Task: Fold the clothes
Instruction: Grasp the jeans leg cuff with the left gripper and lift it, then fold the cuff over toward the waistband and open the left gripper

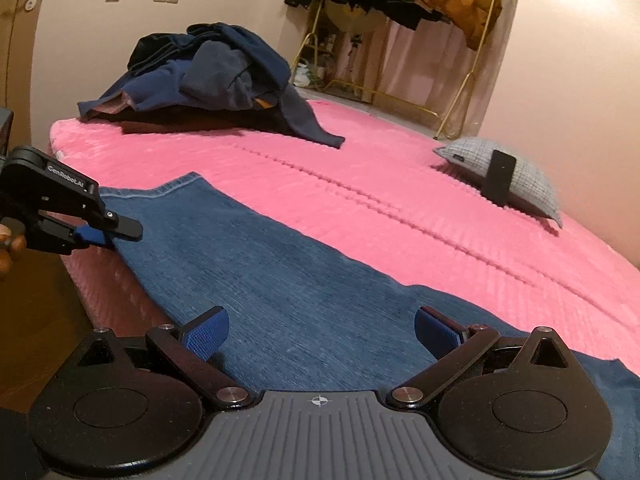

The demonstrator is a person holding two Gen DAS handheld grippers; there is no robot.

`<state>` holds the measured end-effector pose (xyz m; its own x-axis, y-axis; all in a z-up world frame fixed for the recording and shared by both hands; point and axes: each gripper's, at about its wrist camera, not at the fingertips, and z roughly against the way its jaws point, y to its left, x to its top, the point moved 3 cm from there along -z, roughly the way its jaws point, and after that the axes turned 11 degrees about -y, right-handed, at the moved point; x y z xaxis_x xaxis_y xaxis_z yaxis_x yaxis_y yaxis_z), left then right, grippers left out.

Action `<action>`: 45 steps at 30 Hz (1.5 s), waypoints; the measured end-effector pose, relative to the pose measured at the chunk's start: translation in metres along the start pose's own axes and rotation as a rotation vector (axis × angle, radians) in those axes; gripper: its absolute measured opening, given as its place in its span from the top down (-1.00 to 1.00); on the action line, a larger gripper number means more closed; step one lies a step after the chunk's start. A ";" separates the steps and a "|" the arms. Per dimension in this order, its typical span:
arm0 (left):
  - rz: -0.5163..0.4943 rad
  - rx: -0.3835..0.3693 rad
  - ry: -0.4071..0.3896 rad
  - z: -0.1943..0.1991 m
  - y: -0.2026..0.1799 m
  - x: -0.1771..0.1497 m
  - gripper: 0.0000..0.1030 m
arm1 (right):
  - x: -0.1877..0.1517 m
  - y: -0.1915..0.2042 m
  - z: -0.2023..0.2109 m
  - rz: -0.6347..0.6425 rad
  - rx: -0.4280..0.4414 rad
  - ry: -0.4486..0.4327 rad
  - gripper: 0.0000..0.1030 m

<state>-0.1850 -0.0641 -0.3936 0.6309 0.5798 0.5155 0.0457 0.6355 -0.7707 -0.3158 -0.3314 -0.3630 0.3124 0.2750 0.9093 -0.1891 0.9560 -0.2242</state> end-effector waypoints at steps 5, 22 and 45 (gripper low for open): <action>-0.152 0.010 -0.059 0.010 -0.032 0.000 0.87 | -0.007 -0.015 0.016 -0.043 -0.057 -0.007 -0.97; -1.147 -0.533 0.021 -0.012 -0.368 -0.201 0.89 | -0.087 -0.131 0.183 -0.323 -0.567 -0.003 -0.97; -1.203 -0.349 0.348 -0.080 -0.280 -0.206 0.37 | -0.094 -0.197 0.183 -0.825 -0.501 -0.152 -0.96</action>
<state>-0.2658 -0.4023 -0.3145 0.2178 -0.4536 0.8642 0.8849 0.4653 0.0211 -0.4788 -0.5639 -0.3398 0.0395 -0.4825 0.8750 0.4638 0.7845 0.4117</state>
